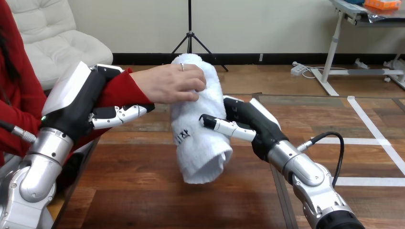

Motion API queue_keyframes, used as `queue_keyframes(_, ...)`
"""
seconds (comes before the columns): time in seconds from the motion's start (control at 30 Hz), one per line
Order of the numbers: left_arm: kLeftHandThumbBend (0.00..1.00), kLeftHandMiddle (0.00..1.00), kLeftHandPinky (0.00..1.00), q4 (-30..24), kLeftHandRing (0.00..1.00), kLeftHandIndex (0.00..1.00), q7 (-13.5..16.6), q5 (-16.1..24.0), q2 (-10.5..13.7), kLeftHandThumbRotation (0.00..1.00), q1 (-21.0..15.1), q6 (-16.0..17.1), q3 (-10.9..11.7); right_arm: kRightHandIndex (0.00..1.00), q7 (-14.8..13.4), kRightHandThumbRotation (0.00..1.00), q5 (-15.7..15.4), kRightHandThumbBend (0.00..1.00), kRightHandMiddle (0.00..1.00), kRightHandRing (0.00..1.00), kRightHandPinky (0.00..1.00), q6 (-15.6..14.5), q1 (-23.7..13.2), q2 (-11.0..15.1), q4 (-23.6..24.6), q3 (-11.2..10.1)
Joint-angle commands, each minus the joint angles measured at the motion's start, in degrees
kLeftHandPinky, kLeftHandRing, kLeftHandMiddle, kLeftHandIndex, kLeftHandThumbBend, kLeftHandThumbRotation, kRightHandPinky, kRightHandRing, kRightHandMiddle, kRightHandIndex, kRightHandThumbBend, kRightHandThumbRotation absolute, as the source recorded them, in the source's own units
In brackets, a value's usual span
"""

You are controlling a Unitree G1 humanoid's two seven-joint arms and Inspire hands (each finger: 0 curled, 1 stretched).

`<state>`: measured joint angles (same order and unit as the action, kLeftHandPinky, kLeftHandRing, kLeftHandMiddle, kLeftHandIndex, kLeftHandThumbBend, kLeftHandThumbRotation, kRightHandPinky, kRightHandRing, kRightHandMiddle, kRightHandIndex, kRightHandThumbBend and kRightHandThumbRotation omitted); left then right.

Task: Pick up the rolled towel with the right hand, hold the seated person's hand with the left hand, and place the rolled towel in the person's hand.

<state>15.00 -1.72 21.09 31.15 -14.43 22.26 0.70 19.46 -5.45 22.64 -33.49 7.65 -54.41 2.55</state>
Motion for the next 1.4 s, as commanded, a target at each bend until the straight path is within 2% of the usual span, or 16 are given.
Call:
queue_keyframes(0.0, 0.48, 0.39, 0.27, -3.3, 0.32, 0.41, 1.7, -3.6, -1.9, 0.45, -3.8, 2.6, 2.0, 0.83, 1.1, 0.85, 0.8, 1.00, 0.80, 0.78, 0.72, 2.5, -1.0, 1.0, 1.0, -0.2)
queue_keyframes(0.03, 0.49, 0.40, 0.29, -3.3, 0.34, 0.42, 1.5, -4.3, -2.0, 0.45, -3.6, 2.8, 2.1, 0.85, 1.3, 0.89, 1.1, 1.00, 0.81, 0.79, 0.72, 2.7, -0.8, 0.9, 1.1, -0.3)
queue_keyframes(0.17, 0.53, 0.44, 0.33, -3.8, 0.39, 0.44, 0.8, -6.4, -2.8, 0.45, -2.9, 2.8, 2.4, 0.87, 2.6, 0.94, 2.4, 1.00, 0.83, 0.80, 0.73, 2.9, -0.2, 0.7, 1.9, -1.1)
queue_keyframes(0.27, 0.59, 0.50, 0.41, -4.9, 0.47, 0.50, 0.8, -6.9, -3.0, 0.48, -2.0, 2.2, 2.4, 0.90, 4.3, 0.97, 4.5, 1.00, 0.86, 0.83, 0.74, 1.9, 0.2, 0.4, 2.7, -2.0)
queue_keyframes(0.33, 0.60, 0.51, 0.42, -6.0, 0.48, 0.51, 0.9, -6.9, -3.5, 0.49, -1.1, 0.9, 2.4, 0.90, 5.5, 0.97, 6.2, 1.00, 0.86, 0.83, 0.74, 0.8, 0.6, 0.1, 3.4, -2.8)
queue_keyframes(0.37, 0.69, 0.57, 0.47, -6.5, 0.54, 0.56, 0.9, -6.9, -3.6, 0.55, -0.8, 0.5, 2.5, 0.92, 5.8, 0.98, 6.7, 1.00, 0.88, 0.84, 0.75, 0.5, 0.8, 0.1, 3.7, -2.9)
queue_keyframes(0.47, 0.82, 0.65, 0.54, -7.6, 0.63, 0.64, 0.6, -8.0, -4.5, 0.64, 0.4, -0.3, 2.7, 0.95, 7.1, 0.99, 8.7, 1.00, 0.91, 0.87, 0.76, -1.3, 1.5, -0.1, 5.4, -3.4)
queue_keyframes(0.6, 0.94, 0.79, 0.65, -8.0, 0.77, 0.77, 0.0, -9.8, -5.3, 0.76, 1.6, 0.2, 2.9, 0.98, 7.1, 0.99, 10.2, 1.00, 0.94, 0.90, 0.78, -3.4, 2.9, -0.4, 8.3, -3.7)
queue_keyframes(0.8, 0.99, 0.91, 0.76, -8.1, 0.90, 0.89, -1.1, -12.5, -6.5, 0.84, 3.5, 1.0, 2.9, 1.00, 8.9, 1.00, 13.9, 1.00, 0.98, 0.95, 0.82, -6.7, 5.8, -0.6, 13.5, -4.8)
queue_keyframes(0.87, 0.99, 0.94, 0.83, -8.2, 0.94, 0.93, -1.1, -12.7, -6.8, 0.87, 4.0, 1.2, 2.9, 1.00, 9.3, 1.00, 14.6, 1.00, 0.99, 0.98, 0.86, -7.7, 6.6, -0.6, 14.9, -4.9)
queue_keyframes(1.07, 1.00, 0.98, 0.90, -10.2, 0.98, 0.98, -2.7, -14.8, -7.9, 0.92, 6.1, -0.2, 2.9, 1.00, 9.4, 1.00, 16.0, 1.00, 1.00, 0.99, 0.92, -9.8, 9.3, -0.4, 19.9, -4.9)
queue_keyframes(1.17, 1.00, 0.99, 0.95, -10.5, 0.99, 0.99, -3.4, -15.9, -8.7, 0.95, 6.9, 0.3, 2.9, 1.00, 9.6, 1.00, 16.9, 1.00, 1.00, 1.00, 0.96, -11.2, 10.7, -0.4, 22.1, -5.0)
queue_keyframes(1.37, 1.00, 1.00, 0.99, -10.5, 1.00, 1.00, -2.8, -16.8, -10.8, 0.98, 8.5, 2.0, 3.0, 1.00, 9.8, 1.00, 18.1, 1.00, 1.00, 1.00, 0.99, -12.9, 13.2, -0.3, 26.4, -5.3)
